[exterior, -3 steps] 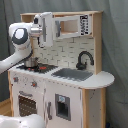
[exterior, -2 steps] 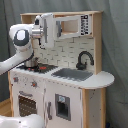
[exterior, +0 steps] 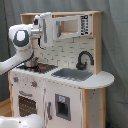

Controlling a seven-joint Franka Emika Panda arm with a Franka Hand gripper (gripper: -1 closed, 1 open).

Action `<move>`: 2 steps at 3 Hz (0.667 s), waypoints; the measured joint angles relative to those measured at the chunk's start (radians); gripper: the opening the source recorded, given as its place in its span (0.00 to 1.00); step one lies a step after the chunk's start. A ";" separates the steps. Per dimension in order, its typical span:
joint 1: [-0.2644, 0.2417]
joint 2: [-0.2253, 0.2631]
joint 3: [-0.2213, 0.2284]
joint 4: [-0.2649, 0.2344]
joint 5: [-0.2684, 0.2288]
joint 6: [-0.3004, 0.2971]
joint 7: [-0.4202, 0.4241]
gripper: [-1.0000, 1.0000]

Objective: Play with the kitchen

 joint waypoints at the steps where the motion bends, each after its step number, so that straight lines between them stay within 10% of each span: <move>1: 0.060 -0.015 0.006 0.006 0.000 0.015 0.000 1.00; 2: 0.151 -0.042 0.043 0.022 0.000 0.015 -0.029 1.00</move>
